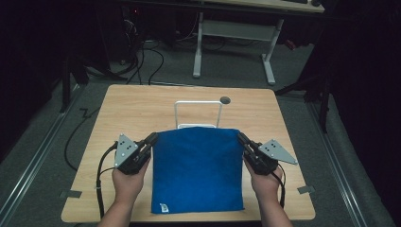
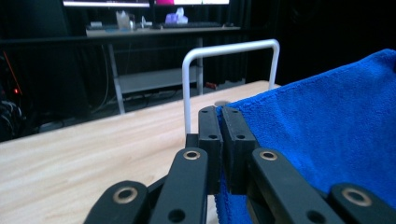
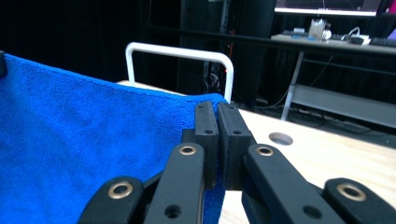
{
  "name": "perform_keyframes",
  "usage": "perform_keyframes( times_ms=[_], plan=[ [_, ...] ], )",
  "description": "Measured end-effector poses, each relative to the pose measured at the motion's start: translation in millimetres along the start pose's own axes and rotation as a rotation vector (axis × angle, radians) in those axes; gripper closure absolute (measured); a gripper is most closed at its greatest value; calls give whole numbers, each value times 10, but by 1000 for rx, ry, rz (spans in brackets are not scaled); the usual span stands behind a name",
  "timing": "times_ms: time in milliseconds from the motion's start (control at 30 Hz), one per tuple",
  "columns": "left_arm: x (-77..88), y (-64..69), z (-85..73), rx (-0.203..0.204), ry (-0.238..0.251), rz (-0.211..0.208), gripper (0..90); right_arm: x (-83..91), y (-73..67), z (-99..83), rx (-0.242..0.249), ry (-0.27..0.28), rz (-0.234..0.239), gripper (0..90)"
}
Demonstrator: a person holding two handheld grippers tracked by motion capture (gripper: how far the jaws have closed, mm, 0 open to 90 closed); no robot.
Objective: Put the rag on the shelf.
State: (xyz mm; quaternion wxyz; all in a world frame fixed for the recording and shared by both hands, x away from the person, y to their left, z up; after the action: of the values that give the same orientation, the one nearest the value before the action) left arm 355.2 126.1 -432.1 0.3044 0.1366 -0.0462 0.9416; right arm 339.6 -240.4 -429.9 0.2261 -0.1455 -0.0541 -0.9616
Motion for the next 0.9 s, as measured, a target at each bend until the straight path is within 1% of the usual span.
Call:
perform_keyframes(
  times_ms=[100,167,300,433,500,533,567,700,767,900],
  plan=[
    [23,9,78,3,21,-3,877,43,-12,68,3,26,-2,880],
    [18,7,137,0,26,-3,878,63,-17,130,-4,38,0,880],
    [18,20,270,0,71,-1,878,84,-24,271,29,75,-8,880],
    [13,46,398,-14,96,9,879,118,-10,417,22,104,-16,880],
    [14,41,457,-14,116,10,879,136,-2,472,28,122,-21,880],
    [12,34,487,-16,127,13,880,144,5,503,39,130,-25,880],
    [8,24,518,-19,130,17,881,148,10,535,45,136,-29,880],
    [-5,-27,661,-18,153,23,883,178,38,674,44,163,-31,880],
    [-21,-56,731,-25,155,28,883,180,54,742,46,169,-36,880],
    [-61,-89,813,-38,157,34,883,153,89,841,53,180,-42,880]
  ],
)
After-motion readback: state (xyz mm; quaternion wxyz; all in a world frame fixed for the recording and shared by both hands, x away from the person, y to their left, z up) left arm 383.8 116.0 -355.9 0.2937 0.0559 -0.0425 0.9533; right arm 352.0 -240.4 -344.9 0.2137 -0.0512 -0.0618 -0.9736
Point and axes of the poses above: each handheld gripper's, and its own axes: x roughly backward along the jaws, z roughly out of its top, y roughly to its right, the point moved 2 cm from there along -x, roughly forward along the jaws, and after that the axes turned 8 degrees about -y, right-handed, at the moved point
